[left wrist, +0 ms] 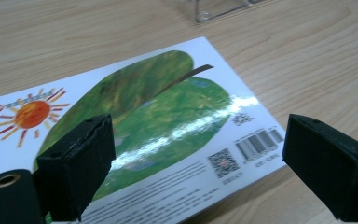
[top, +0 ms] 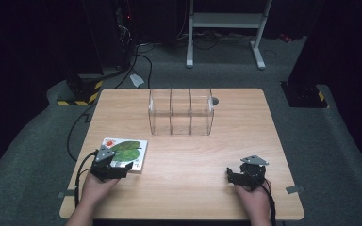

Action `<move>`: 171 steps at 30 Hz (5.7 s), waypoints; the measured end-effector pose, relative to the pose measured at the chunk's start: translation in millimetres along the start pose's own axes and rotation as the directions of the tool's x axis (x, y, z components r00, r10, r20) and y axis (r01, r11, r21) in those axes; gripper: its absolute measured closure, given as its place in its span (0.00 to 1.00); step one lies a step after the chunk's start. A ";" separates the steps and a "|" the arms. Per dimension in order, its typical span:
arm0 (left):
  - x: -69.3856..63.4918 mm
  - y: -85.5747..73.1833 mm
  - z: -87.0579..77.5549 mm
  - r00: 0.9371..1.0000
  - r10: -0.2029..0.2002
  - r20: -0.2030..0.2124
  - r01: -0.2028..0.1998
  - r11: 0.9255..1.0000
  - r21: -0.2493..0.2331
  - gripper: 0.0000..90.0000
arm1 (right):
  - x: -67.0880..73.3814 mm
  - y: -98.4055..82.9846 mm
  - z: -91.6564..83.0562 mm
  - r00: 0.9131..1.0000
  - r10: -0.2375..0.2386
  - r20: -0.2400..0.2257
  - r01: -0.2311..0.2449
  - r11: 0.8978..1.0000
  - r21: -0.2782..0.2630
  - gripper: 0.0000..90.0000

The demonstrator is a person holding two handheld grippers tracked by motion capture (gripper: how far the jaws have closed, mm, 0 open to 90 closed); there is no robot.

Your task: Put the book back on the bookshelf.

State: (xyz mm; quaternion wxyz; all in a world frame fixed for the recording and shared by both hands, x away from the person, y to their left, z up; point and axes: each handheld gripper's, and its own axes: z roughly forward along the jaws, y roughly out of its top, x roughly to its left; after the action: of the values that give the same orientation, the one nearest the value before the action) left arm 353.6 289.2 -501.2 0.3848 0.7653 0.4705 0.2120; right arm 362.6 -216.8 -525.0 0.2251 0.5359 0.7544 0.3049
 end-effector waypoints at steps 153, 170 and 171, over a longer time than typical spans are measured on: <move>-85.9 -7.8 34.1 0.985 0.040 0.169 -0.052 0.996 0.070 0.25 | 68.9 39.3 -13.2 0.986 -0.063 -0.154 0.048 0.994 -0.103 0.20; -78.0 -9.1 30.3 0.981 -0.090 0.170 0.082 0.995 0.056 0.41 | 110.3 24.4 0.5 0.953 -0.116 -0.279 0.083 0.988 -0.129 0.41; -78.3 -9.1 30.2 0.982 -0.093 0.166 0.085 0.995 0.056 0.42 | 111.4 24.2 1.2 0.952 -0.112 -0.286 0.078 0.989 -0.126 0.41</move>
State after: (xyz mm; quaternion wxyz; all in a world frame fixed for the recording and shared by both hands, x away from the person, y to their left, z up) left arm 332.6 210.6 -524.0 0.4135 0.7678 0.4750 0.1177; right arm 343.5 -105.4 -510.3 0.1556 0.4342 0.7859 0.4119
